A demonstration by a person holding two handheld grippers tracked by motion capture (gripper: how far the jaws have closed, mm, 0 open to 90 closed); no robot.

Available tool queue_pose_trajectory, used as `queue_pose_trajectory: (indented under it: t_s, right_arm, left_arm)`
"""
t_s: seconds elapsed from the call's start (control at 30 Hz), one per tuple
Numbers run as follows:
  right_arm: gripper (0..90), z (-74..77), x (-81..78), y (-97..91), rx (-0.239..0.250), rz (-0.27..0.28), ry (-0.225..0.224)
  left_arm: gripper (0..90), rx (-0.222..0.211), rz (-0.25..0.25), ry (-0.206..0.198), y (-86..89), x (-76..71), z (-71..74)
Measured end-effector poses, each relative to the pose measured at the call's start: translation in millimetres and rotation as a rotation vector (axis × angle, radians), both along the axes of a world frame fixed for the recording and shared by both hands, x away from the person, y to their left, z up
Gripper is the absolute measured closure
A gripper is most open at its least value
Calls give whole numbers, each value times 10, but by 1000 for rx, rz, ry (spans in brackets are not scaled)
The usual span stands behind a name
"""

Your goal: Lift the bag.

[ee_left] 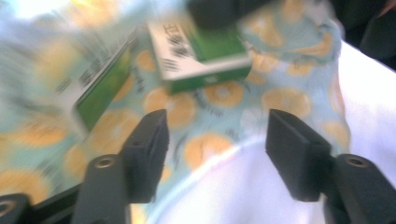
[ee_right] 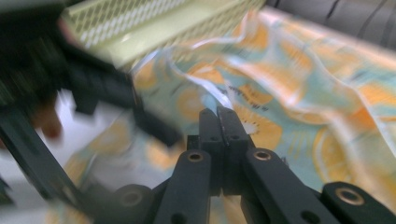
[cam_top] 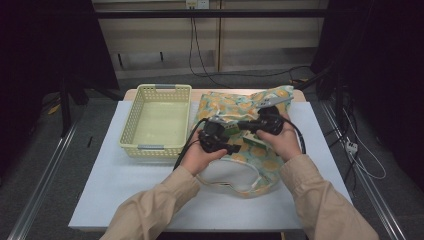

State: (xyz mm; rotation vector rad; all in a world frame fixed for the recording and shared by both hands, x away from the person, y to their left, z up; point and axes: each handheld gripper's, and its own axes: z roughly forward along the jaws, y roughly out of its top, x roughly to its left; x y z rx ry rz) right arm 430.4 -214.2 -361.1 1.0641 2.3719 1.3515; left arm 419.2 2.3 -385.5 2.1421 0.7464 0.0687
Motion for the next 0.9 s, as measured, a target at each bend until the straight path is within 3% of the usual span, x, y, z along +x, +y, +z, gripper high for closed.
queue_pose_trajectory:
  t_s: [0.03,0.07,0.13,0.3,0.33,0.4,0.47,0.57,0.6,0.63,0.7,0.8,0.9]
  right_arm:
    - [900,-64,-45,43,-13,21,10]
    - [900,-135,-89,80,-19,38,18]
    - [900,-268,-179,131,-14,68,39]
    - [881,-531,-326,163,-72,102,61]
    - [843,-545,-351,150,-73,103,50]
    - [715,-551,-419,117,-49,92,46]
    - [690,-529,-499,94,-48,108,20]
    - [510,-488,-639,38,-46,111,0]
    - [458,-477,-682,10,-45,104,1]
    - [428,-466,-730,-24,-55,96,-16]
    - [372,-455,-826,-112,-41,75,-38]
    - [298,-472,-945,-264,-59,49,-38]
    - [244,-498,-1052,-414,-41,18,-43]
  left_arm:
    - [345,-3,-27,16,80,-31,7]
    - [312,-7,-16,23,152,-76,21]
    - [281,-21,-16,18,286,-166,45]
    - [205,1,-18,7,528,-305,18]
    - [177,1,-3,6,571,-329,6]
    - [149,-21,-26,10,669,-373,-19]
    - [120,-15,-43,-8,754,-437,-37]
    - [102,-22,-36,-23,900,-516,-77]
    - [95,-35,-44,-8,962,-528,-98]
    - [83,-31,-26,-10,1014,-549,-117]
    - [75,-66,-34,5,1134,-573,-154]
    - [64,-74,-46,-8,1272,-631,-183]
    - [61,-81,-44,-4,1416,-679,-223]
